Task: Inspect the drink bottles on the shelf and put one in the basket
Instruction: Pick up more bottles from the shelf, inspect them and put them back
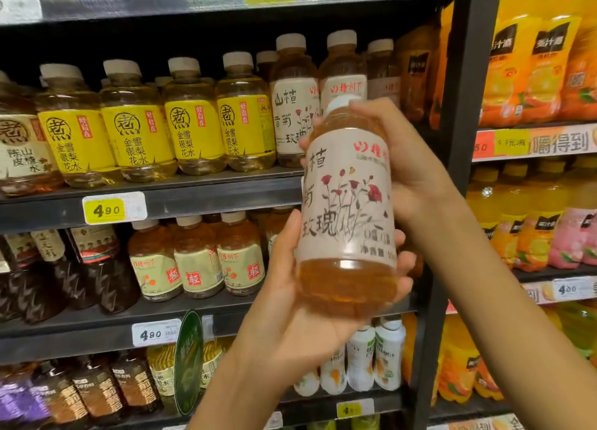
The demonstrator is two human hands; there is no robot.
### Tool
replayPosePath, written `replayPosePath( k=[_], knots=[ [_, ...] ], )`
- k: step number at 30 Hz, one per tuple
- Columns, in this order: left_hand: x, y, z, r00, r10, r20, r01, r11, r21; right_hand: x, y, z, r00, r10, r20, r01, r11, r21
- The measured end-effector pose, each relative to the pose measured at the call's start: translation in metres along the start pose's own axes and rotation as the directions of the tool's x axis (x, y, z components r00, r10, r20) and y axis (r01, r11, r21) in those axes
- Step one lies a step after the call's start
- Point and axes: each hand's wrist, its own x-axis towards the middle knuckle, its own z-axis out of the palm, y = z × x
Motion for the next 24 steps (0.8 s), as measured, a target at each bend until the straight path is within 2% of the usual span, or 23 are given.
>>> replayPosePath(
  k=[3, 5, 8, 11, 13, 16, 18, 19, 21, 24],
  knots=[
    [0.012, 0.005, -0.012, 0.998, 0.058, -0.031, -0.056, 0.997, 0.045, -0.001, -0.005, -0.002, 0.972, -0.235, 0.019, 0.235, 0.963, -0.128],
    [0.013, 0.005, -0.022, 0.986, 0.167, -0.032, -0.159, 0.972, 0.173, -0.004, -0.009, -0.002, 0.933, -0.357, 0.047, 0.358, 0.905, -0.23],
    [0.01, 0.001, -0.034, 0.966, 0.226, 0.127, -0.258, 0.886, 0.384, -0.008, -0.009, -0.001, 0.877, -0.462, 0.131, 0.477, 0.807, -0.348],
    [0.012, -0.002, -0.035, 0.947, 0.258, 0.19, -0.319, 0.807, 0.497, -0.012, -0.007, 0.002, 0.845, -0.505, 0.176, 0.529, 0.742, -0.411],
    [0.013, -0.003, -0.036, 0.921, 0.336, 0.198, -0.388, 0.748, 0.538, -0.015, -0.007, 0.003, 0.836, -0.511, 0.201, 0.538, 0.687, -0.488],
    [0.016, 0.003, -0.043, 0.819, 0.539, 0.197, -0.508, 0.521, 0.685, -0.024, -0.006, -0.002, 0.844, -0.463, 0.271, 0.528, 0.627, -0.573],
    [0.019, 0.006, -0.047, 0.754, 0.621, 0.213, -0.522, 0.37, 0.769, -0.03, -0.002, -0.004, 0.834, -0.429, 0.348, 0.55, 0.587, -0.594],
    [0.02, 0.005, -0.049, 0.739, 0.638, 0.216, -0.517, 0.332, 0.789, -0.032, 0.002, -0.003, 0.822, -0.424, 0.38, 0.568, 0.567, -0.596],
    [0.023, 0.002, -0.052, 0.729, 0.65, 0.214, -0.506, 0.302, 0.808, -0.033, 0.008, -0.002, 0.793, -0.434, 0.428, 0.609, 0.533, -0.588],
    [0.03, 0.0, -0.056, 0.766, 0.62, 0.171, -0.458, 0.34, 0.821, -0.032, 0.016, 0.0, 0.753, -0.431, 0.497, 0.658, 0.47, -0.588]
  ],
)
